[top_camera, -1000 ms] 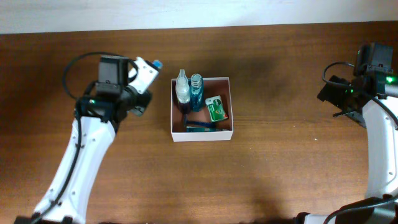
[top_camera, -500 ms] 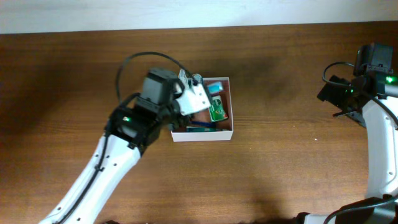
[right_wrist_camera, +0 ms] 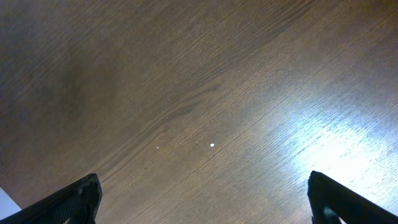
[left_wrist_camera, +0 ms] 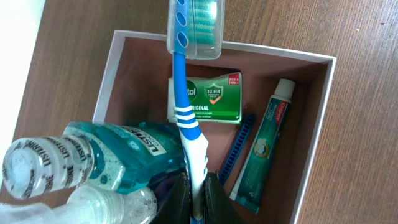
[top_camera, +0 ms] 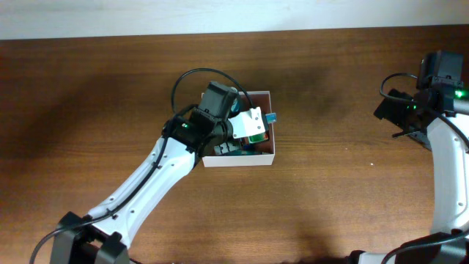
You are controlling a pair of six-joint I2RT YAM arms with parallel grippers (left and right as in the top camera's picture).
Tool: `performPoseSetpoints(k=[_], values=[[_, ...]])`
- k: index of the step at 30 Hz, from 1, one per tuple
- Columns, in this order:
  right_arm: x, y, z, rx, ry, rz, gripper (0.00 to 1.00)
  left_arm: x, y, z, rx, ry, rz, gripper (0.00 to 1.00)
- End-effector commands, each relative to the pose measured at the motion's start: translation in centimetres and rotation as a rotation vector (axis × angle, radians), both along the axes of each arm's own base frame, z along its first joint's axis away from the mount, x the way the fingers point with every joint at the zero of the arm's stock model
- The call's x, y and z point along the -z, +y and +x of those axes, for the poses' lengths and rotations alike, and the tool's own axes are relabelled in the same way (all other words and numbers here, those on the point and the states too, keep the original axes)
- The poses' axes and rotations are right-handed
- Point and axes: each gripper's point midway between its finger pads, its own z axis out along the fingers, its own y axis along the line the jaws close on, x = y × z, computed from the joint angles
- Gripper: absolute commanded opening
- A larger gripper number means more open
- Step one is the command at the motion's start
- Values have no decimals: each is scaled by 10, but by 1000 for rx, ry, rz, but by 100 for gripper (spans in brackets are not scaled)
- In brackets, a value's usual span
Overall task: Pack container
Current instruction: 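Lower the toothbrush into the box and open left gripper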
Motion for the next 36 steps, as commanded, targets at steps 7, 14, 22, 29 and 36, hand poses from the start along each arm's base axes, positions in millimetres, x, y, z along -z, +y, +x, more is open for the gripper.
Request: performPoseSetpoints(k=[7,14,22,29,36], values=[[-1,-3,0,13,-1,-10,99,1,-2,7,6,-16,6,28],[-1,-3,0,14,-1,-10,99,-8,1,10,-42,-39,6,35],[-1,-3,0,14,-1,-10,99,-66,-20,4,-37,-121,-116,99],[-1,-3,0,13,-1,-10,99,-55,2,-1,-130,-99,-18,99],[-1,-3,0,13,-1,-10,99,-71,54,12,-597,-46,-142,99]])
